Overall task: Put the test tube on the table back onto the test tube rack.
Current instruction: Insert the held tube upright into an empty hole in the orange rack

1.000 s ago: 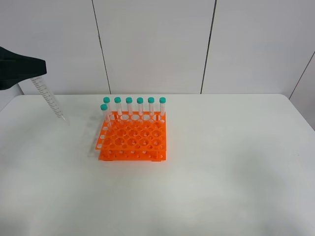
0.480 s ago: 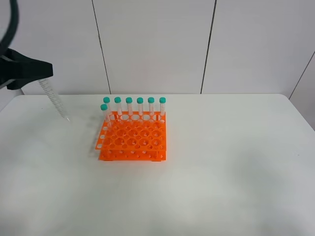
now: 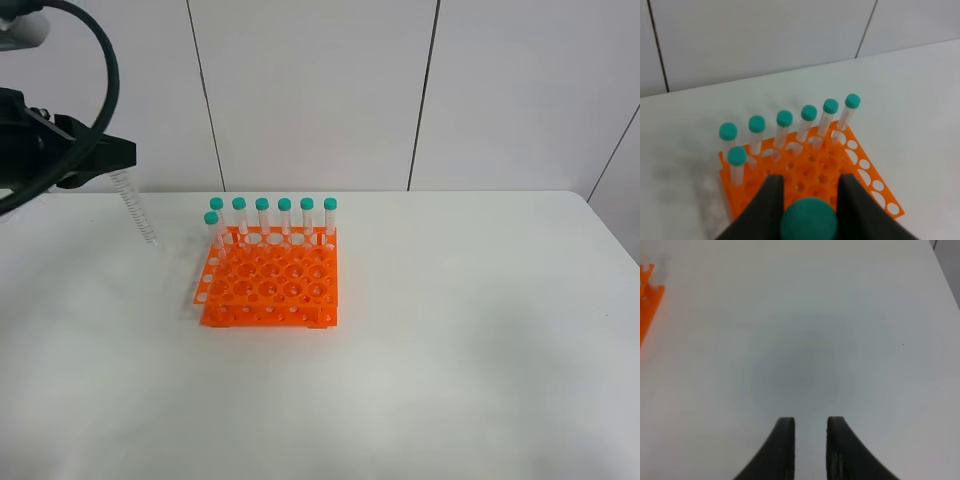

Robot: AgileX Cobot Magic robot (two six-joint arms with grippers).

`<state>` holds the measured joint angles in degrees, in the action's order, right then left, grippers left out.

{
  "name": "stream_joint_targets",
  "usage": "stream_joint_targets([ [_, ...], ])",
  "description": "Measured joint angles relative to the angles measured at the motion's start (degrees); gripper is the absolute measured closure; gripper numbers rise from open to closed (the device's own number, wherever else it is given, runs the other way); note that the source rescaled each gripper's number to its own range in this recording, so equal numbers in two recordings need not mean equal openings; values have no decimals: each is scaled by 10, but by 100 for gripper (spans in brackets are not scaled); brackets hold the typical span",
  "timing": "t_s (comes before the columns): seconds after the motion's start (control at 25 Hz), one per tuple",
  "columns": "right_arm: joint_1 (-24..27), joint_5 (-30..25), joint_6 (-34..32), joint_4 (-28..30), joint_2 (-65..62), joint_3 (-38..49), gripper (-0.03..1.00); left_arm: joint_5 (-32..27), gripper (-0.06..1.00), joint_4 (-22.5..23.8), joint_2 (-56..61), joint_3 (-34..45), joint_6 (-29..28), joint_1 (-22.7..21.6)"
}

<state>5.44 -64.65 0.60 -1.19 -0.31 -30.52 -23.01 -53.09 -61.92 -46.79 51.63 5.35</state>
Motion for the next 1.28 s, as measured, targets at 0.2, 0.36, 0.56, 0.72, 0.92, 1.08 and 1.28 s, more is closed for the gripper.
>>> stream_joint_targets([
  [0.2, 0, 2, 0, 0, 0, 0, 97, 2, 93, -74, -26, 0, 80, 0],
  [0.36, 0, 5, 0, 0, 0, 0, 97, 2, 93, -103, -49, -8, 108, 0],
  [0.56, 0, 7, 0, 0, 0, 0, 97, -1, 93, -113, -78, -30, 121, 0],
  [0.72, 0, 9, 0, 0, 0, 0, 97, -3, 93, -118, -100, -35, 143, 0],
  [0.92, 0, 9, 0, 0, 0, 0, 97, 18, 93, -115, -134, -39, 146, 6],
  [1.08, 0, 9, 0, 0, 0, 0, 97, 44, 93, -96, -158, -52, 138, 32],
  [1.28, 0, 9, 0, 0, 0, 0, 97, 95, 93, -42, -187, -72, 95, 72],
])
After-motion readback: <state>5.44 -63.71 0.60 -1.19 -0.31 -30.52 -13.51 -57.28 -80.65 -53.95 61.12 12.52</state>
